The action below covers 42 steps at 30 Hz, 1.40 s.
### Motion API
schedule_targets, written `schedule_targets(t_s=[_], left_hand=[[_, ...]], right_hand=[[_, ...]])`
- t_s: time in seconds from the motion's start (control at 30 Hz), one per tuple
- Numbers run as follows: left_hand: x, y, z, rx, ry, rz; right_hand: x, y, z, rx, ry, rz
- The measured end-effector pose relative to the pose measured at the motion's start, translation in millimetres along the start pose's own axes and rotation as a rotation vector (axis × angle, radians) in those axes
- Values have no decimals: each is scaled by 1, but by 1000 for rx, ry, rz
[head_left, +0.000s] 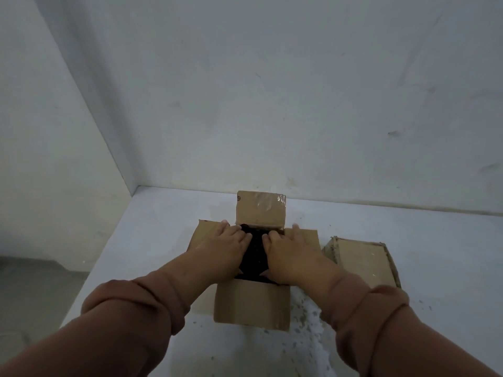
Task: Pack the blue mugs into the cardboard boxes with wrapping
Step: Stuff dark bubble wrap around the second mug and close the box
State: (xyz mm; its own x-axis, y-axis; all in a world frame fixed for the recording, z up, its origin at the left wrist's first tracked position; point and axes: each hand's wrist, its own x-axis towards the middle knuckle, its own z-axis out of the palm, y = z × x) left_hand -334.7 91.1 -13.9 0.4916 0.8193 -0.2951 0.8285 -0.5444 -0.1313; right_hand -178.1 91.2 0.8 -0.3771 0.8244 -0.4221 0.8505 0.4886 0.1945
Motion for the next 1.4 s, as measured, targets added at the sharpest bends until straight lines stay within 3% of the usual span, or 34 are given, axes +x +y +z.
schedule_targets(t_s=[0.1,0.23,0.33,0.5,0.7,0.8,1.1,1.27,1.4], left_hand=[[3,0,-1,74,23,22],[5,-9,-13,-67,-34,33],[4,-15,-16,17,-67,30],[2,-7,2,106,50,-20],[3,-6,-4,88,65,-40],[3,-1,-3,96,61,-20],[7,-3,1,88,10,-70],[-1,-10,3,-115,40,-56],[-28,-21,20,-613,321,-266]], right_hand=[[3,1,1,-6,-12,-15],[1,20,-12,85,-127,-71],[1,25,-20,-15,-162,-125],[0,14,-2,-188,-27,-123],[6,12,-12,116,24,-40],[8,-3,-10,69,125,-13],[8,2,-13,-71,-31,5],[0,4,-2,218,57,11],[-32,20,13,720,332,178]])
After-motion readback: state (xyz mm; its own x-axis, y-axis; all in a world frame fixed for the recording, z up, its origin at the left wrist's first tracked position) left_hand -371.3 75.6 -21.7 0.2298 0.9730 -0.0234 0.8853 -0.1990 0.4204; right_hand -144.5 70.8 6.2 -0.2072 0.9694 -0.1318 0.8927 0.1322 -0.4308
